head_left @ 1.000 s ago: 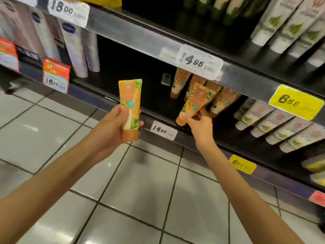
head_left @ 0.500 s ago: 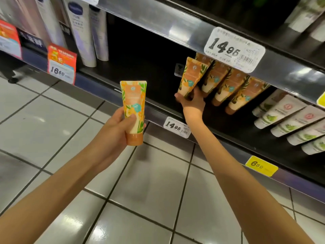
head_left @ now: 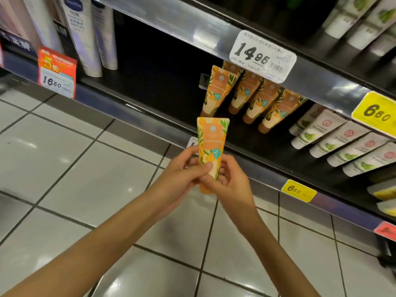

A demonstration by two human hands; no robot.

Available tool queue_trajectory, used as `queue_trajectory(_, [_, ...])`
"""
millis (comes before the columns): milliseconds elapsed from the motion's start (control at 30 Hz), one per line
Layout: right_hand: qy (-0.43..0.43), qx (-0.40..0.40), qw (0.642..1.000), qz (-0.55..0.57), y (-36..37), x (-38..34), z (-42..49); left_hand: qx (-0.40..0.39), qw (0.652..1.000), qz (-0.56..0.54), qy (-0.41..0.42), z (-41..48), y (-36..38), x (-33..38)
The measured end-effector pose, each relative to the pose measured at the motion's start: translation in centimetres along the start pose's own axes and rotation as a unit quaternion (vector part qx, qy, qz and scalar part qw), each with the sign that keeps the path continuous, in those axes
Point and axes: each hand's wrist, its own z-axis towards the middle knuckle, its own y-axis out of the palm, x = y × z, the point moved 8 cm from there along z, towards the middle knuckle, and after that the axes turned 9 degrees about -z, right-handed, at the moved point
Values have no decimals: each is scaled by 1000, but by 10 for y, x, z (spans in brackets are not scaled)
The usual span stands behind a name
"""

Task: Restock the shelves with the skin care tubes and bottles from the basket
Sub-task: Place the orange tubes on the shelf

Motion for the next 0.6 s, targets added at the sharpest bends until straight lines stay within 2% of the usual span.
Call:
queue_trajectory(67, [11, 69, 997, -20, -41, 8, -1, -20, 999, 13, -29, 3, 11, -9])
queue_trajectory(100, [21, 129, 991, -31, -69, 14, 1, -21, 999, 23, -39, 4, 13, -12])
queue_trajectory(200, [58, 324, 941, -79, -149, 31, 12, -4, 996, 78, -37, 5, 9, -14])
queue_trajectory(267, [89, 390, 910, -114, -179, 43, 25, 13, 996, 87, -33, 3, 3, -13])
queue_trajectory(433, [85, 396, 908, -103, -181, 64, 57, 58, 994, 85, -45, -4, -18, -17])
queue_trajectory(600, [89, 424, 892, -128, -181, 70, 70, 85, 993, 62, -57, -6, -27, -21])
